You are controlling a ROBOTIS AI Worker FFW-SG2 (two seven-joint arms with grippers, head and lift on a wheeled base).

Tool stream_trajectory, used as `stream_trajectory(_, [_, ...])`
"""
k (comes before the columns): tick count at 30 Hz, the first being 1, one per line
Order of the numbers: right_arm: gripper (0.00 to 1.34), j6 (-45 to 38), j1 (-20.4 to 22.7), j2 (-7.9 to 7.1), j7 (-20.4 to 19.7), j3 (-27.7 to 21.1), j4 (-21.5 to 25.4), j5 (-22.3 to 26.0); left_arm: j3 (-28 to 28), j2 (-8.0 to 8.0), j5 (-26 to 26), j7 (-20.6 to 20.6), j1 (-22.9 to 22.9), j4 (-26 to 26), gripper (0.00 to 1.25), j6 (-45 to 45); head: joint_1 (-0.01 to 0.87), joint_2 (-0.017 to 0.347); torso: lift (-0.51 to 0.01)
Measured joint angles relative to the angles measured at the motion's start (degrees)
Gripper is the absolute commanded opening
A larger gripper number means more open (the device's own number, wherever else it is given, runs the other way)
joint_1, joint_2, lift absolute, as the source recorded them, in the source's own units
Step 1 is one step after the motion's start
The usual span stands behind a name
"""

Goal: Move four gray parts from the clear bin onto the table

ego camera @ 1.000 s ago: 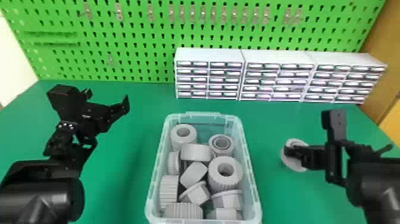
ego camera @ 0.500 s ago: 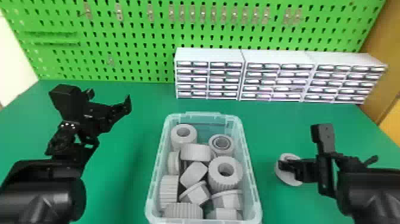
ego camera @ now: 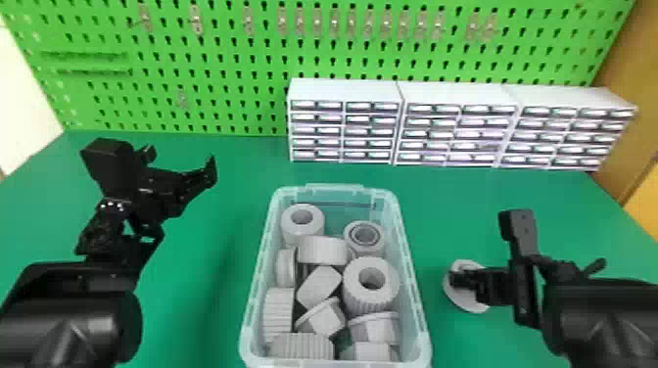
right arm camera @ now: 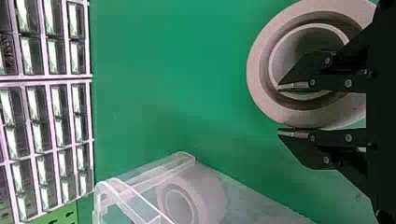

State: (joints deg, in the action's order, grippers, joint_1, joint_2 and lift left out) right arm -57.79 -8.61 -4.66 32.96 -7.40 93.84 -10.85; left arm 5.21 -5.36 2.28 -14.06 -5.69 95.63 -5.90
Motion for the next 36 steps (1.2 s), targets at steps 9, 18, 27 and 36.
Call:
stream_trajectory(9, [0.62,0.0,0.0,-0.05,0.0,-0.3,-0.1,-0.2,0.0,0.0,0.0,0.0,-0.1,0.0,1.12,-0.1,0.678,0.034,-0.05])
stream_trajectory(18, [0.76,0.0,0.1,0.32,0.0,-0.6,-0.1,-0.7,0.1,0.0,0.1,0.0,-0.1,0.0,1.12,-0.1,0.678,0.034,-0.05])
stream_trajectory(27, [0.82,-0.4,0.0,0.39,0.0,-0.7,0.1,-1.4,0.2,0.0,0.2,0.0,0.0,0.0,1.12,-0.1,0.678,0.034,-0.05])
stream_trajectory(36, [0.82,-6.4,-3.8,-1.12,0.0,0.3,4.4,0.7,0.5,0.0,0.2,0.0,0.1,0.0,1.12,-0.1,0.678,0.034,-0.05])
